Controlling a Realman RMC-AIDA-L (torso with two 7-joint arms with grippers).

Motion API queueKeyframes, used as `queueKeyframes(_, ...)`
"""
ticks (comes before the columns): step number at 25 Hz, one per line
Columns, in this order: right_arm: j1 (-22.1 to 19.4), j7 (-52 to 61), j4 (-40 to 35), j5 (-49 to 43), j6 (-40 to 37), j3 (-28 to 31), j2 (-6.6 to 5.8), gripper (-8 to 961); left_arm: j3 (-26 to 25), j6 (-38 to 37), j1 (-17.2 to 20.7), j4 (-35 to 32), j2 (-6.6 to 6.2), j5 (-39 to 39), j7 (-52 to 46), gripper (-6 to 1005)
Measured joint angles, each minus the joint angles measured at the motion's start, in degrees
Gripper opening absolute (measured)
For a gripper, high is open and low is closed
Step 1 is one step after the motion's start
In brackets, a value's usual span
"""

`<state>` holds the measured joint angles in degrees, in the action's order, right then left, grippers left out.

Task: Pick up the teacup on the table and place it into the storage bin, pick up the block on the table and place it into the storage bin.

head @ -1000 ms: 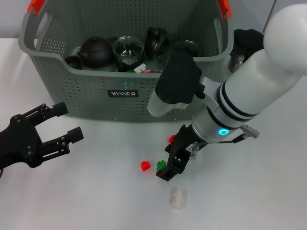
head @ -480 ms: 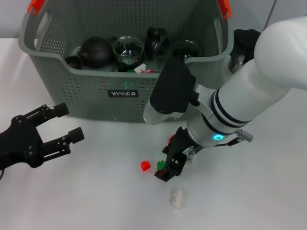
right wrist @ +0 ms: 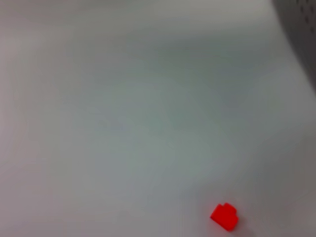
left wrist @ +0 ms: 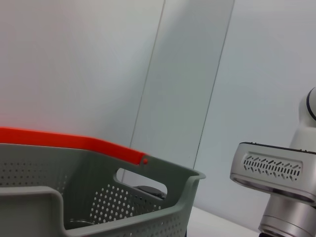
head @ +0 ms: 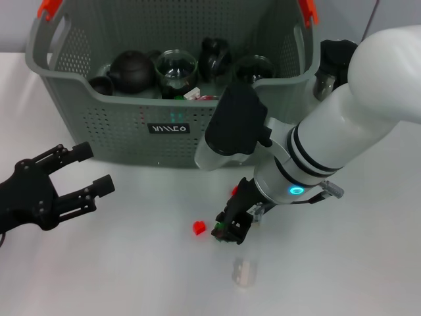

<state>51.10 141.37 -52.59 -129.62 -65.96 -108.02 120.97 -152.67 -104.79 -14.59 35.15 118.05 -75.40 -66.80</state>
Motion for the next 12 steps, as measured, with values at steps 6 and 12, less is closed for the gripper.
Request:
queueKeyframes(6, 0.1, 0.5, 0.2, 0.0, -0.2, 0.2, -0.02, 217, 0.0, 0.0, 0.1, 0.0, 0.06, 0.0, 0.0, 825)
queueKeyframes(12, -0.1, 1.2, -0.8, 0.0, -2.1, 1.4, -0.32, 216, 0.0, 0.0, 0.0, 0.0, 0.07, 0.0, 0.0, 825)
